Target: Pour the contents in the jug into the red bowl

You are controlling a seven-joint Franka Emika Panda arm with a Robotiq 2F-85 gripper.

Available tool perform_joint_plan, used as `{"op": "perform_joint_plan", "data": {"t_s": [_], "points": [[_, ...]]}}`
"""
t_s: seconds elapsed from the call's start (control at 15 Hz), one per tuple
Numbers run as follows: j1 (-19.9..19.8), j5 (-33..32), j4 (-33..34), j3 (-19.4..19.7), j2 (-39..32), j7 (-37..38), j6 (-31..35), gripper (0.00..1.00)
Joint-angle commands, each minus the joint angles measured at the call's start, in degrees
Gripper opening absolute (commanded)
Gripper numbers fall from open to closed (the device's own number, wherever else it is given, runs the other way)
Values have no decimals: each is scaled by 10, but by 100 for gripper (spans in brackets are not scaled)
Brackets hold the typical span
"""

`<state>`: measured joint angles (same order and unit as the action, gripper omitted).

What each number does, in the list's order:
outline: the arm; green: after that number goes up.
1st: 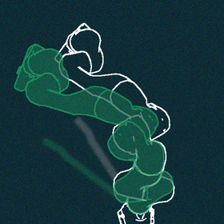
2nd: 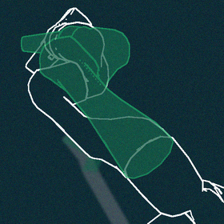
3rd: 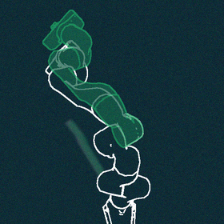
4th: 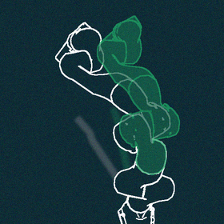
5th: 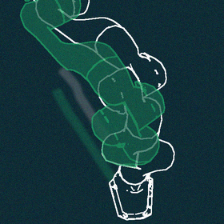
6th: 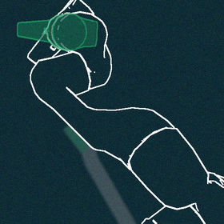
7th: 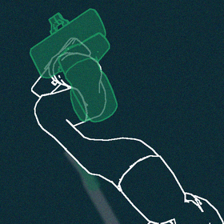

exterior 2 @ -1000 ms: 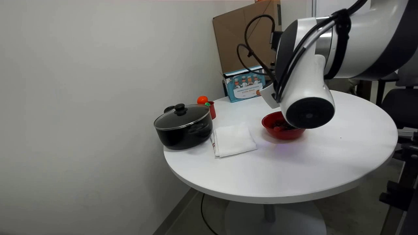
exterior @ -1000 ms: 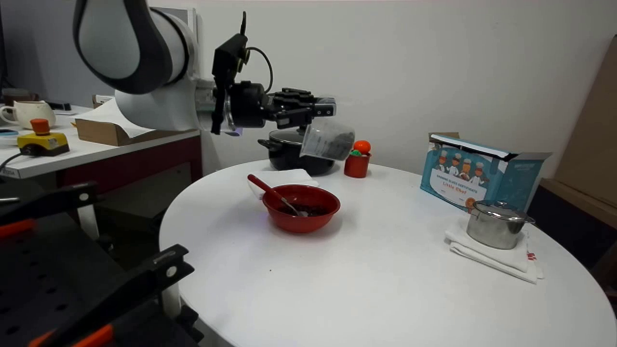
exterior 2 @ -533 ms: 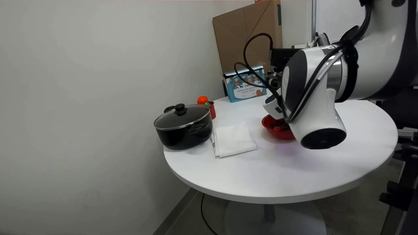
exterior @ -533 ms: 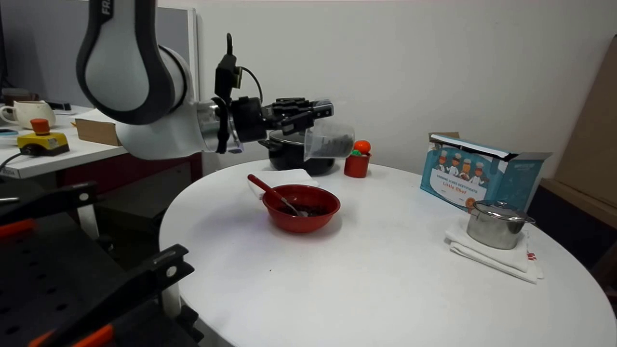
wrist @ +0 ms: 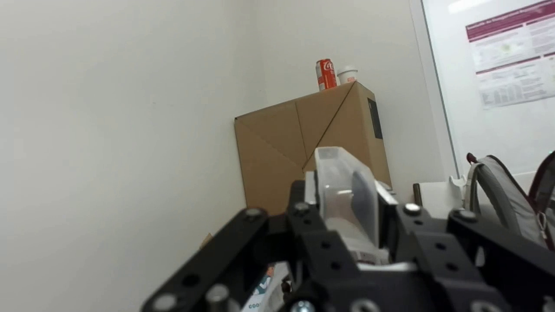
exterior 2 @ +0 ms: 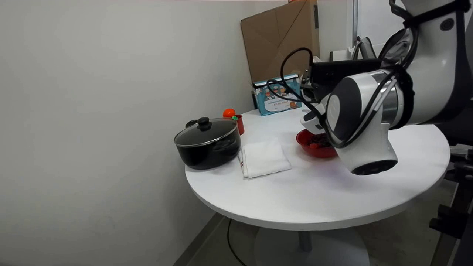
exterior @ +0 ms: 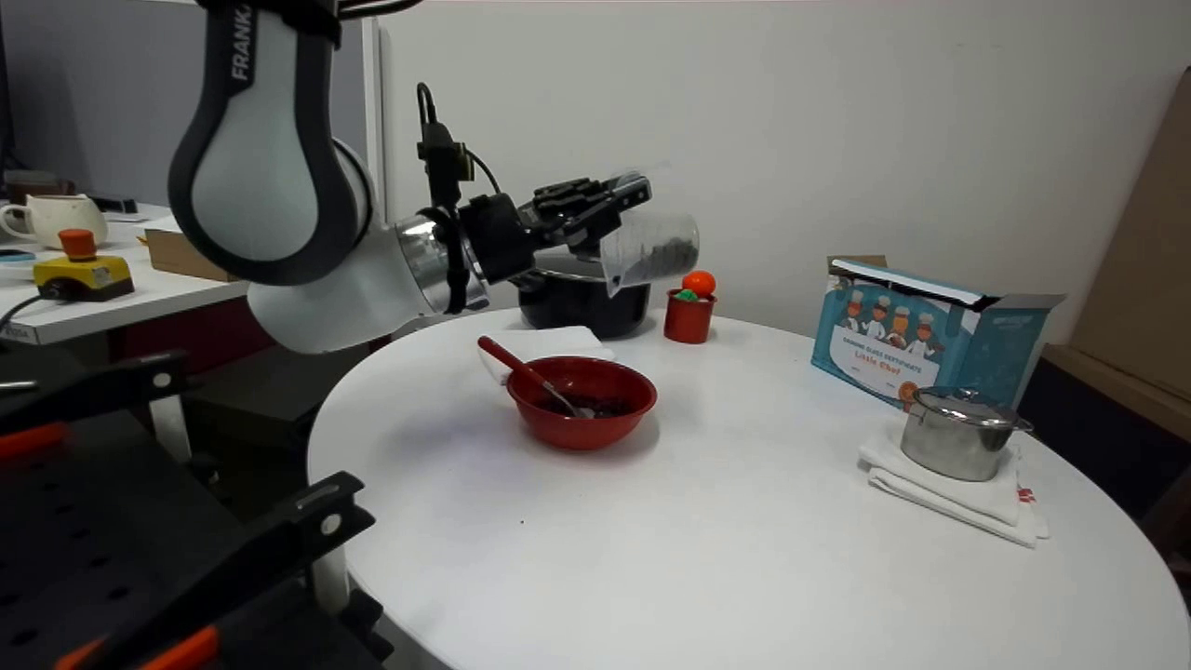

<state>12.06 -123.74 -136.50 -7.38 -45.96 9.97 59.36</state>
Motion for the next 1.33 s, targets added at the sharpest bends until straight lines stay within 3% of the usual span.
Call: {"op": "perform_joint_plan", "data": {"t_s": [0.0, 0.47, 1.0, 1.13, 1.27], "points": [[9, -23, 14, 15, -31, 12, -61, 13], [11, -43, 24, 26, -61, 7, -134, 13], [123, -10, 46, 134, -78, 35, -111, 13], [137, -4, 47, 143, -84, 39, -111, 13], [123, -2, 43, 127, -82, 23, -111, 13]]}}
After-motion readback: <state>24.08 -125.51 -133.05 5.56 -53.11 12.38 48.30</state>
